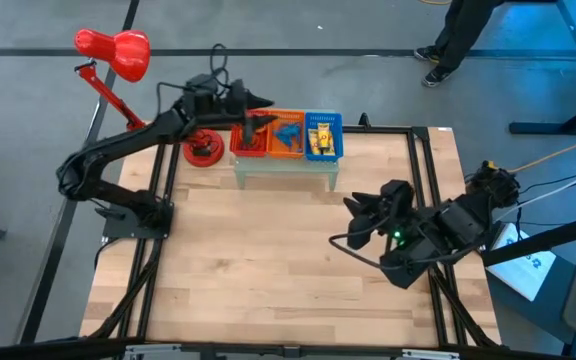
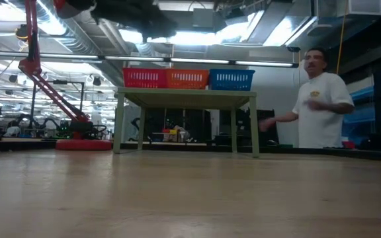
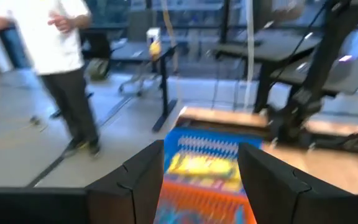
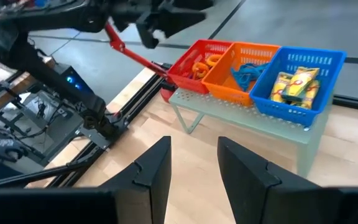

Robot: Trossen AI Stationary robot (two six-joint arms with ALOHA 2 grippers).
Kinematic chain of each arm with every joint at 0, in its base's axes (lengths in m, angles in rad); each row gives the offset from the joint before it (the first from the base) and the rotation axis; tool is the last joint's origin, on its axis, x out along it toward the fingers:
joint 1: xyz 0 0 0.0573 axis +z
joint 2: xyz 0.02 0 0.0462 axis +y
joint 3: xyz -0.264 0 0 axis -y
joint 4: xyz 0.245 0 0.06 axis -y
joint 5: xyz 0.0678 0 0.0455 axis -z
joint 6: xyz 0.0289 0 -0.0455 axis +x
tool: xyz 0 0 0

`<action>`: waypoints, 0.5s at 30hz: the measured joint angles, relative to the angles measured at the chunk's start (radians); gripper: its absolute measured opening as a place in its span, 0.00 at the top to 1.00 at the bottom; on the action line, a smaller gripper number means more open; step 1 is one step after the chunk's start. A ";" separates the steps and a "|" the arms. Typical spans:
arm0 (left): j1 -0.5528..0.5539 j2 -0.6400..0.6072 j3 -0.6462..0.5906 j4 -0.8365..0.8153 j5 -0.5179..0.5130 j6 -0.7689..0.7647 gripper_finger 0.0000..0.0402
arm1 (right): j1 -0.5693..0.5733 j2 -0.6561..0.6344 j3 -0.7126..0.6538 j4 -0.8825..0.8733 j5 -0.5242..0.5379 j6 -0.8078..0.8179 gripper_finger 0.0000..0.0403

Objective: Pick & Place Office Desk Supplies
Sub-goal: Return to Home Position

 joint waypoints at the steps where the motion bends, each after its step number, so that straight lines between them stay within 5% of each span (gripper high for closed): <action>1: 0.017 -0.016 0.000 -0.039 0.000 0.014 0.50 | 0.006 -0.004 0.000 -0.019 0.008 0.020 0.67; 8: 0.079 -0.095 -0.036 -0.190 0.143 0.037 0.54 | 0.036 -0.047 0.000 -0.038 0.070 0.046 0.67; 15: 0.088 -0.254 -0.418 0.174 0.164 -0.185 0.59 | 0.036 -0.077 0.000 -0.038 0.078 0.022 0.67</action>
